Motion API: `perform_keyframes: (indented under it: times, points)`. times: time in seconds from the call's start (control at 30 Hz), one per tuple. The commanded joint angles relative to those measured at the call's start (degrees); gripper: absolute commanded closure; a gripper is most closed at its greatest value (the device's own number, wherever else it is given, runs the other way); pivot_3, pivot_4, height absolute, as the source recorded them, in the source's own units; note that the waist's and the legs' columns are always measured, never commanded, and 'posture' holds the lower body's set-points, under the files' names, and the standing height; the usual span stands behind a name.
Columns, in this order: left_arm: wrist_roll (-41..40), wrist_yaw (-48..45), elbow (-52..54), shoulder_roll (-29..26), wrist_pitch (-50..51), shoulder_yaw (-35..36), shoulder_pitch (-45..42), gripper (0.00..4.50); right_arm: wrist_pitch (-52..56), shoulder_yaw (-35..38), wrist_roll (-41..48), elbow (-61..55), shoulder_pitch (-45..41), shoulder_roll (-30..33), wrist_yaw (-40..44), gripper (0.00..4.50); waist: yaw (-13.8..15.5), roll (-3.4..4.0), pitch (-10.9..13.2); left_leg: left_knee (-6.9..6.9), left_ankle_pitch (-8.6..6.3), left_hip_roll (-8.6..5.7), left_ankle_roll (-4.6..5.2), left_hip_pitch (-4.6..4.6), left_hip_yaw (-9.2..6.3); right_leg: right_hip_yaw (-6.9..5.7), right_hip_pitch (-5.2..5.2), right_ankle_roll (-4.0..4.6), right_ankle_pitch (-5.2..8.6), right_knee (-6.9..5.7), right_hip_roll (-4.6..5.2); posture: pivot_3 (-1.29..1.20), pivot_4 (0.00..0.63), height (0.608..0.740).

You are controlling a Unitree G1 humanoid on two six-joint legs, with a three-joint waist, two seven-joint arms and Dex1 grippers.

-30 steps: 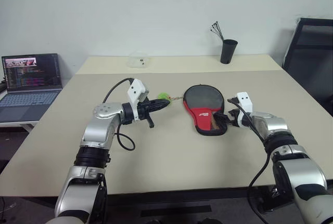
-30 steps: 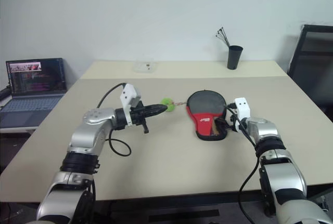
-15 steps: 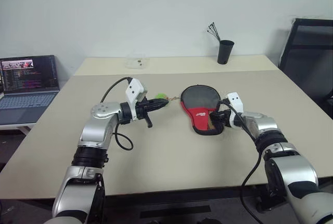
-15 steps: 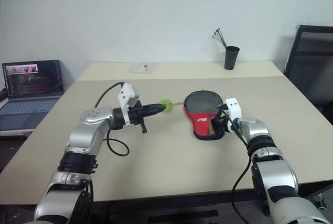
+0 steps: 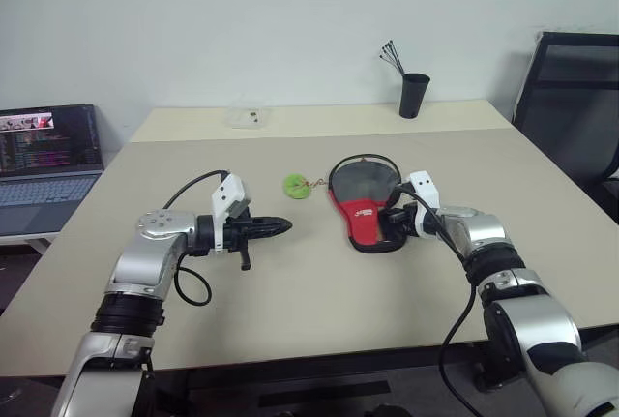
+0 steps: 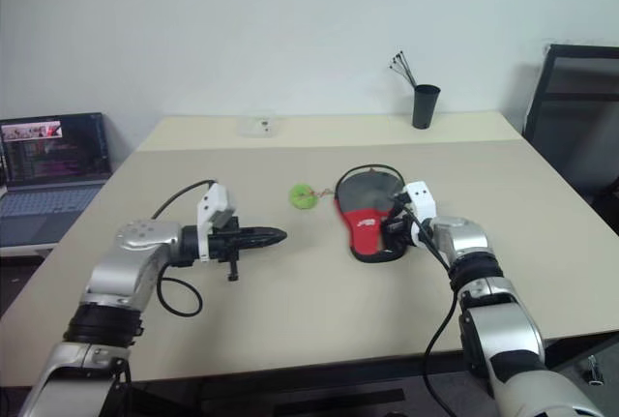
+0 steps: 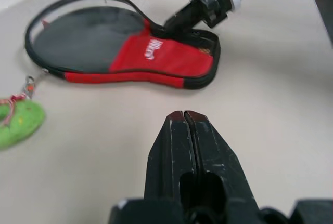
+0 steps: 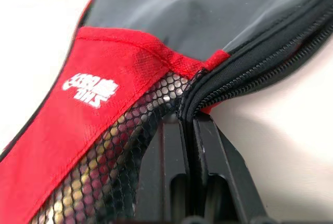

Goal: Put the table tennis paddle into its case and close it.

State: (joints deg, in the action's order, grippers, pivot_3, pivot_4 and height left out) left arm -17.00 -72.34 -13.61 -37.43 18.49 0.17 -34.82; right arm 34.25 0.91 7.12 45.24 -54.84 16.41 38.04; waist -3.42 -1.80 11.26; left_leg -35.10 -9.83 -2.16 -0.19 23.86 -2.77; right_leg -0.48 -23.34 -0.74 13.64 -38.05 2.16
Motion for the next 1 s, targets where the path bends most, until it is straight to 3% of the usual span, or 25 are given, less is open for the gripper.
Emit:
perform_keyframes:
  times: [0.03,0.2,0.57,0.77,1.0]
  points:
    - [-2.8,-1.8,5.2,-2.0,1.2,1.0,1.1,4.50,9.1,-0.4,4.2,-16.5,3.7,-1.9,0.5,4.48,0.0,0.00,0.0,0.02,-0.01,0.00,0.00,0.02,0.00,0.01,-0.04,0.00,0.00,0.01,0.01,0.00,0.150,0.740]
    - [-4.4,-1.6,9.7,-3.5,3.8,1.4,4.3,4.50,21.5,-0.3,7.4,-35.4,12.3,-3.1,-3.2,4.48,0.5,0.01,0.0,0.10,-0.01,-0.01,-0.01,0.10,-0.08,-0.03,-0.12,0.00,0.00,0.00,0.03,0.00,0.150,0.740]
    - [-10.9,-3.0,23.5,-7.8,10.6,1.8,13.6,4.50,41.3,0.8,15.2,-64.9,28.4,-4.2,-8.9,4.48,1.3,0.01,0.0,0.11,-0.01,-0.01,-0.01,0.14,-0.13,-0.10,-0.13,0.03,0.31,0.08,0.08,0.00,0.150,0.740]
    - [-13.4,-4.2,26.0,-10.5,11.3,2.6,15.8,4.50,48.2,2.5,18.5,-73.8,33.1,-4.3,-11.0,4.48,1.6,0.01,0.0,0.11,-0.02,0.00,-0.02,0.14,-0.14,-0.12,-0.12,0.08,0.38,0.12,0.09,0.00,0.150,0.740]
    - [-13.5,-3.7,25.3,-10.8,10.9,1.7,15.3,4.50,50.6,3.7,19.9,-75.8,34.5,-4.4,-13.0,4.48,1.6,0.01,0.0,0.12,-0.02,0.00,-0.02,0.15,-0.15,-0.16,-0.11,0.34,0.54,0.13,0.09,0.00,0.150,0.740]
